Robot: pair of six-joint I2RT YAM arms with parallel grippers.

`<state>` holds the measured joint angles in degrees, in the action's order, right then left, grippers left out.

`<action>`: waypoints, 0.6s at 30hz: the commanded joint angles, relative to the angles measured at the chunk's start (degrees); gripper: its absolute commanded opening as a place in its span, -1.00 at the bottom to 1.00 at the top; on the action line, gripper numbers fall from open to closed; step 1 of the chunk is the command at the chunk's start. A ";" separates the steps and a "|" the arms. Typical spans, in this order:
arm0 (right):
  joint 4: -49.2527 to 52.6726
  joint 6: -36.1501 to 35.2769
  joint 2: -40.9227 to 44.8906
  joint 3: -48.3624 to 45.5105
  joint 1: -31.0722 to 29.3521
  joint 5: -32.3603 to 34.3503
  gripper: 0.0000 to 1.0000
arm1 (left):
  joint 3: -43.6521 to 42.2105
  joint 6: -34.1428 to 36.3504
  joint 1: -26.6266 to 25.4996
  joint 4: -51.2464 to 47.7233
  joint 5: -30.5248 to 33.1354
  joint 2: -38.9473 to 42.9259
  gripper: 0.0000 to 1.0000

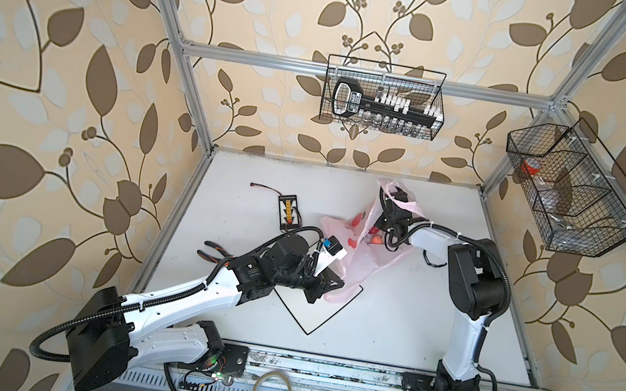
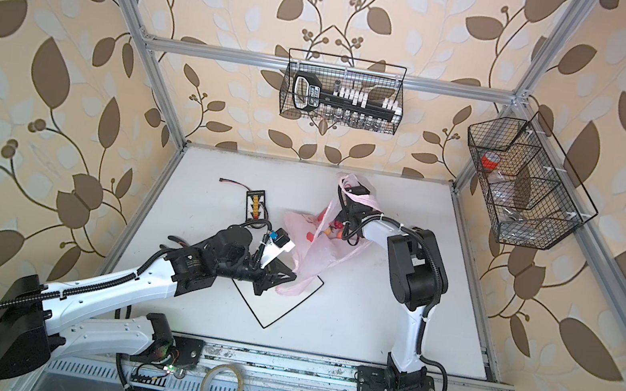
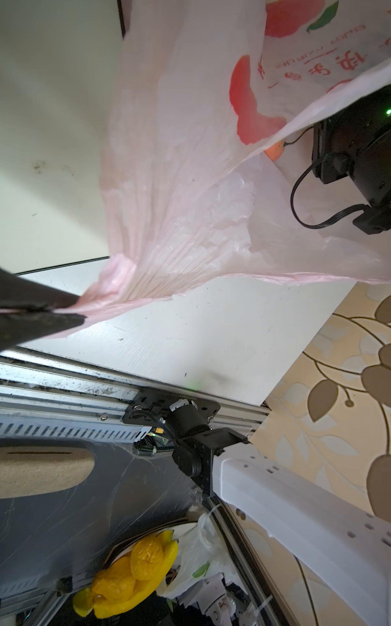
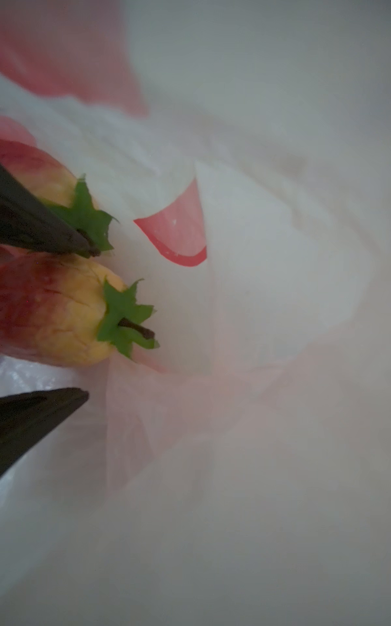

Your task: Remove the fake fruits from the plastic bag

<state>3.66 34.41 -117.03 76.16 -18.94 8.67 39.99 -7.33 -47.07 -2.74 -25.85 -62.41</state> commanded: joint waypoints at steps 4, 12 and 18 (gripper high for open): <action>3.86 -3.55 -4.54 5.39 0.22 -1.77 0.28 | 1.68 0.04 -0.18 0.11 2.20 0.44 -1.00; 5.63 -4.24 -6.31 7.25 0.24 0.31 0.13 | 1.28 -0.55 -0.15 -0.07 4.50 1.59 -1.00; 5.82 -4.79 -5.03 7.26 0.62 0.74 -0.08 | 0.94 -2.19 -0.15 0.44 6.36 1.68 -1.00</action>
<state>7.55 30.15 -122.23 81.80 -18.87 8.38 39.99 -8.34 -47.07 -2.87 -20.86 -62.30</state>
